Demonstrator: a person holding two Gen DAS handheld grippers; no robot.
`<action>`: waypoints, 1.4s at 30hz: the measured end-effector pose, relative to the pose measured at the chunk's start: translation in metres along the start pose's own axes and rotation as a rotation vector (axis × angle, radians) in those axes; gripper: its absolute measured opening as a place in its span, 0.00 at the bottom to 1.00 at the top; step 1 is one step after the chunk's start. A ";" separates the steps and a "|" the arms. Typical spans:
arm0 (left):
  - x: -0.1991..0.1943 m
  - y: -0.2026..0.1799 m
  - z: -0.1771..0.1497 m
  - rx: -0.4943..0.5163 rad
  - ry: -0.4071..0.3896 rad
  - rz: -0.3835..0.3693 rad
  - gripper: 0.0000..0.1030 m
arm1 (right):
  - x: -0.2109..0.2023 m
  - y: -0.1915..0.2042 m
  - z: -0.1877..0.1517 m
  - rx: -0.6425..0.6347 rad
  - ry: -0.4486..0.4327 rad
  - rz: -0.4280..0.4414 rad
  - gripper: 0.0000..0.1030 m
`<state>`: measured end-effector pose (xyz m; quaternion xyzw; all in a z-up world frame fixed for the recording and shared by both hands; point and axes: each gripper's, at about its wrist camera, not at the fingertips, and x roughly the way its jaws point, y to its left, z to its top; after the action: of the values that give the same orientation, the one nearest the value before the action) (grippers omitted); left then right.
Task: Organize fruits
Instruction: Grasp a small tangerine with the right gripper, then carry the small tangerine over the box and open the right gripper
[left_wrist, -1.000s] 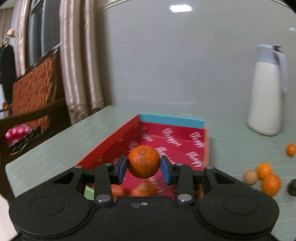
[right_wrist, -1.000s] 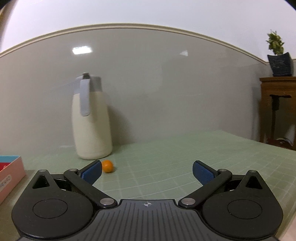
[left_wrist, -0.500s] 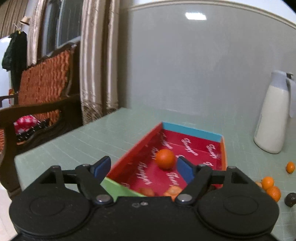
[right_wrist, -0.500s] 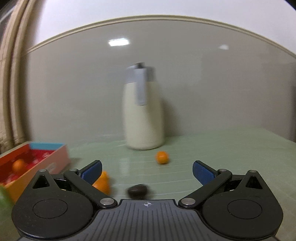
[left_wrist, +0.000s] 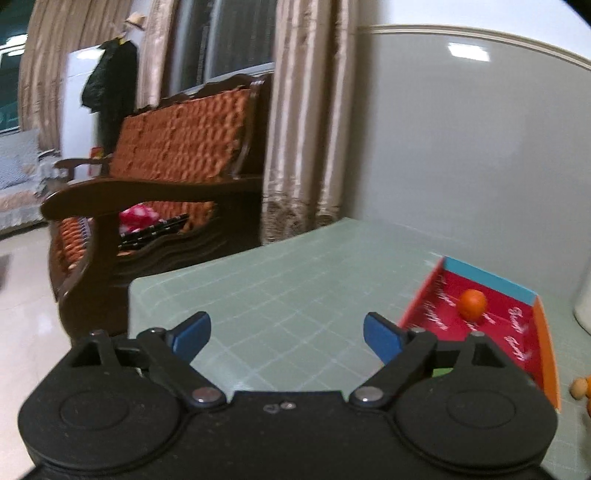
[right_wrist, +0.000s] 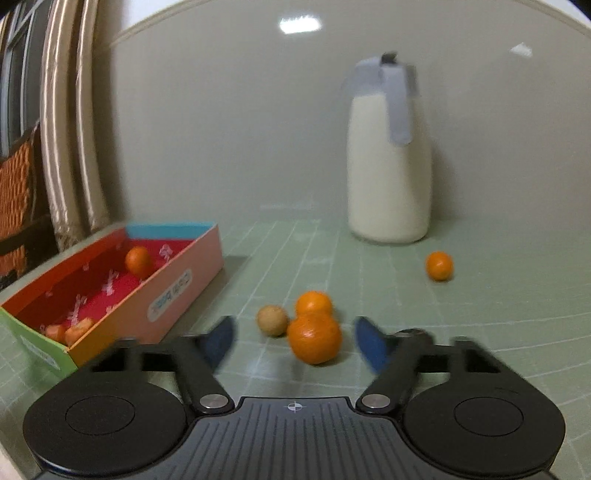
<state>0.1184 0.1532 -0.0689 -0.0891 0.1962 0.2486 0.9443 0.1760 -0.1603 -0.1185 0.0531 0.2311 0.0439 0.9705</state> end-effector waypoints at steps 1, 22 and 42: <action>0.000 0.004 0.001 -0.010 0.004 0.001 0.83 | 0.003 0.002 -0.001 -0.003 0.014 -0.006 0.62; 0.003 0.018 0.002 -0.070 0.040 -0.004 0.83 | 0.021 0.000 0.004 -0.009 0.077 -0.042 0.37; 0.006 0.027 0.002 -0.108 0.059 0.023 0.84 | -0.015 0.109 0.012 -0.131 -0.009 0.333 0.68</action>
<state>0.1106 0.1793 -0.0718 -0.1449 0.2116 0.2667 0.9290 0.1617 -0.0548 -0.0879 0.0277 0.2114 0.2189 0.9522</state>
